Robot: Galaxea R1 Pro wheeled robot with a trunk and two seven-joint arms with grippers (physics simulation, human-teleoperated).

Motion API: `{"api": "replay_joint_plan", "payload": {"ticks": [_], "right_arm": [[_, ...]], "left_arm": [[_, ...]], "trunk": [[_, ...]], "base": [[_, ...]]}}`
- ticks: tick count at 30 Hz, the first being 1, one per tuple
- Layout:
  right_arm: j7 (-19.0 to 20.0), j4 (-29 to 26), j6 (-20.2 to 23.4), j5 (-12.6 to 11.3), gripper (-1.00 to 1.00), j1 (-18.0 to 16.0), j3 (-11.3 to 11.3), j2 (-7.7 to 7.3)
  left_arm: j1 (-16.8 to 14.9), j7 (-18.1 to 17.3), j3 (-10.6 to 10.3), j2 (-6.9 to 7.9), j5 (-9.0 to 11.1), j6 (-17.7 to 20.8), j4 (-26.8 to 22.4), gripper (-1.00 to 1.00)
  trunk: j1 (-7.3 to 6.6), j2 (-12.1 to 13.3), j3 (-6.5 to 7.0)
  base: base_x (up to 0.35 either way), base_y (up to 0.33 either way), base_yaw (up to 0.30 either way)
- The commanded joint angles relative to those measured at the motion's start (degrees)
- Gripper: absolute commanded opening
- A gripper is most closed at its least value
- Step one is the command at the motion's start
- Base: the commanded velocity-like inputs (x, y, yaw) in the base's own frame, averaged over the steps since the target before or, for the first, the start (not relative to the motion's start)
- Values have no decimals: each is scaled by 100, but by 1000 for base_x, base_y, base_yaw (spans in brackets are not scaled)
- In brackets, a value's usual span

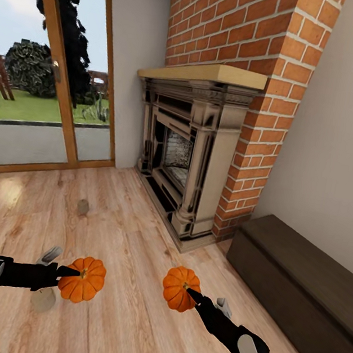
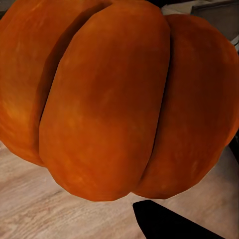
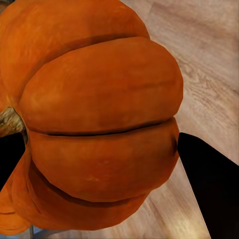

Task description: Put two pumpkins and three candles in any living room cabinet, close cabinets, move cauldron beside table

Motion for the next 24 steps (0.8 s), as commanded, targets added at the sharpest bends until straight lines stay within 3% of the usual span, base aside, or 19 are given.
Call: {"api": "replay_joint_plan", "payload": {"ticks": [1,16,24], "right_arm": [[0,0,0,-6,-100,0,0,0],[1,26,-9,-6,-100,0,-1,26],[1,27,-20,-4,-100,0,-1,44]], "left_arm": [[0,4,1,2,-2,1,0,-100],[0,3,-5,5,-1,-2,0,-100],[0,-13,2,5,6,-16,0,-100]], "trunk": [[0,0,0],[0,0,43],[0,0,74]], "base": [[-186,117,-94],[-251,165,-223],[-75,49,-256]]}}
